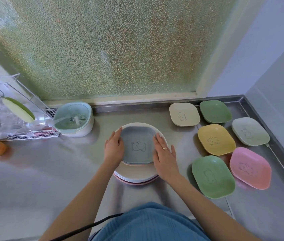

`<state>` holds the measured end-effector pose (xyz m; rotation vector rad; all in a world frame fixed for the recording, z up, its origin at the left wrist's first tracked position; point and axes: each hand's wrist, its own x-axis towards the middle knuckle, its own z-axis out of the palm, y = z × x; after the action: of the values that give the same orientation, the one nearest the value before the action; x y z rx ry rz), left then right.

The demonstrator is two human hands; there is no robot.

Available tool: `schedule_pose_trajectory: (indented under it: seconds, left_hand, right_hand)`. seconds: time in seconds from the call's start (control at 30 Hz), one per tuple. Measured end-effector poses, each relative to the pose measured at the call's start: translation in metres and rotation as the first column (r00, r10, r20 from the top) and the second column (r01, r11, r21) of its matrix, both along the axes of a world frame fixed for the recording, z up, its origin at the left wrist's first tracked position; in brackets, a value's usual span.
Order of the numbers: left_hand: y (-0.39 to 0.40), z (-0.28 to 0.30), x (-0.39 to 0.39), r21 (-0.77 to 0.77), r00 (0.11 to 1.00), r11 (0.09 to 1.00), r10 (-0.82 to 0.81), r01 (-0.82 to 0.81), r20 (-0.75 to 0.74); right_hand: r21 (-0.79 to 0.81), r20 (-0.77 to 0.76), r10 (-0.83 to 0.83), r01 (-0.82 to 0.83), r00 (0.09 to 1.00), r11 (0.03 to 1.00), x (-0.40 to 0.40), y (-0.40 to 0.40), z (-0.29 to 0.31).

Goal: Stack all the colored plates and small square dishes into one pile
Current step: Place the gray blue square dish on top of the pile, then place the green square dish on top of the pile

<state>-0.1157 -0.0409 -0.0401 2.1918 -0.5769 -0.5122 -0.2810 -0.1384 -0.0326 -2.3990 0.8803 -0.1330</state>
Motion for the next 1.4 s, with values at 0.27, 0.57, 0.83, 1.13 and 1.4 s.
schedule_pose_trajectory:
  seconds: [0.27,0.57,0.83,1.13,1.4]
  left_hand:
    - [0.017,0.004,0.003,-0.148,0.897,0.933,0.259,-0.328,-0.359]
    - [0.028,0.008,-0.001,-0.062,0.759,0.936,0.24,-0.345,-0.605]
    - [0.021,0.018,-0.011,-0.079,0.745,0.94,0.209,-0.331,-0.633]
    - [-0.005,0.027,-0.054,-0.176,0.715,0.947,0.073,-0.268,-0.696]
    - [-0.018,0.021,-0.059,-0.181,0.748,0.961,0.039,-0.21,-0.663]
  right_hand:
    - [-0.209,-0.084,-0.526,0.501,0.847,0.84,-0.066,-0.013,-0.017]
    - [-0.13,-0.239,-0.599,0.586,0.764,0.799,-0.102,0.0,-0.047]
    - [-0.007,0.27,-0.546,0.569,0.793,0.822,-0.079,0.003,-0.01]
    - [-0.286,0.432,-0.049,0.188,0.901,0.939,-0.049,-0.005,0.032]
    - [-0.267,0.215,0.054,0.005,0.975,0.964,-0.066,-0.008,0.019]
